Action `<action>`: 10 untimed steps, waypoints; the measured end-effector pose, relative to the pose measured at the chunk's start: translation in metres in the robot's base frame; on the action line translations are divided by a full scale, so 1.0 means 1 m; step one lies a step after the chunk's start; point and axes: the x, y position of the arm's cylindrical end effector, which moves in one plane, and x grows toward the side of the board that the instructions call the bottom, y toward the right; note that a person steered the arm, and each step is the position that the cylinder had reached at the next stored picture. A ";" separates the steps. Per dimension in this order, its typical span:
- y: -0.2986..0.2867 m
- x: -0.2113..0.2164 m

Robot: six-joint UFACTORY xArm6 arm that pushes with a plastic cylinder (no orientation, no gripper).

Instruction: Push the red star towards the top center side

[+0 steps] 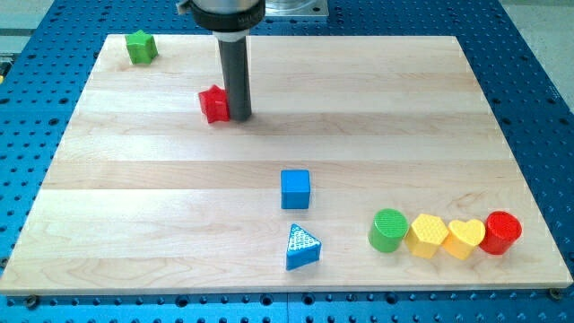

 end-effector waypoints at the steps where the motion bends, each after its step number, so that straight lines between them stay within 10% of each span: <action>1: -0.011 0.058; 2: -0.076 0.017; 4: 0.026 -0.134; 6: -0.047 0.004; 8: 0.069 -0.110; 10: 0.012 -0.013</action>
